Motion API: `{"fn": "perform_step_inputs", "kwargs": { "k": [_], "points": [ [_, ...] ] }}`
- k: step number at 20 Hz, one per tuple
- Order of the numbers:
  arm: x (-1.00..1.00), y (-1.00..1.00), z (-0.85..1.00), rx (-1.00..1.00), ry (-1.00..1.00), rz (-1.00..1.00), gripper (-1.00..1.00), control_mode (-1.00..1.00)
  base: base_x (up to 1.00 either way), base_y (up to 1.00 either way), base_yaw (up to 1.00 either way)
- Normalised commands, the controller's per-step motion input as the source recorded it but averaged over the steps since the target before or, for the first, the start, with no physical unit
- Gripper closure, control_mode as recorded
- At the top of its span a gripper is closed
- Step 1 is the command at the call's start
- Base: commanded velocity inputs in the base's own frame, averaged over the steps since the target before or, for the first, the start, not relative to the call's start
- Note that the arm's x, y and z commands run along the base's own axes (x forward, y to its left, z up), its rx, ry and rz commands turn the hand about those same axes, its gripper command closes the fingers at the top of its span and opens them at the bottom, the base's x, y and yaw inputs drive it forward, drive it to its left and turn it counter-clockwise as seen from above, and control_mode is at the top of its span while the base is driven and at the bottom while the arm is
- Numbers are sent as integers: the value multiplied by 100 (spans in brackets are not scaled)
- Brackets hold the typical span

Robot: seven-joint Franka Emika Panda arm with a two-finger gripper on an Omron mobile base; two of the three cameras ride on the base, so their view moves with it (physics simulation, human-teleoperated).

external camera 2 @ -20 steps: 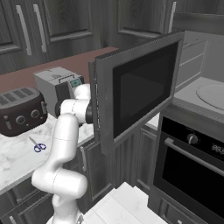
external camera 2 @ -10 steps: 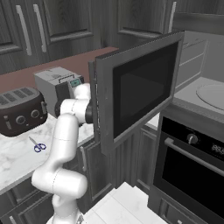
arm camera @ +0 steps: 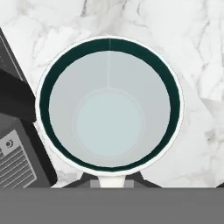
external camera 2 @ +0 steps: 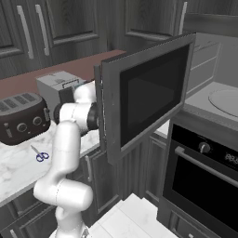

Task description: Pick the mug from the counter and place it inside the microwave. Then close the microwave.

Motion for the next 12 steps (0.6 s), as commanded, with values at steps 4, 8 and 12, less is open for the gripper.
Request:
{"fn": "perform_step_inputs", "kwargs": {
  "k": [4,8,12],
  "points": [
    [-63,15,21,0,0,-15,100,-100,0,0,0],
    [-87,22,27,-3,-5,-15,100,-100,0,0,0],
    [-80,23,38,-5,-2,-14,100,-100,0,0,0]
  ]
}}
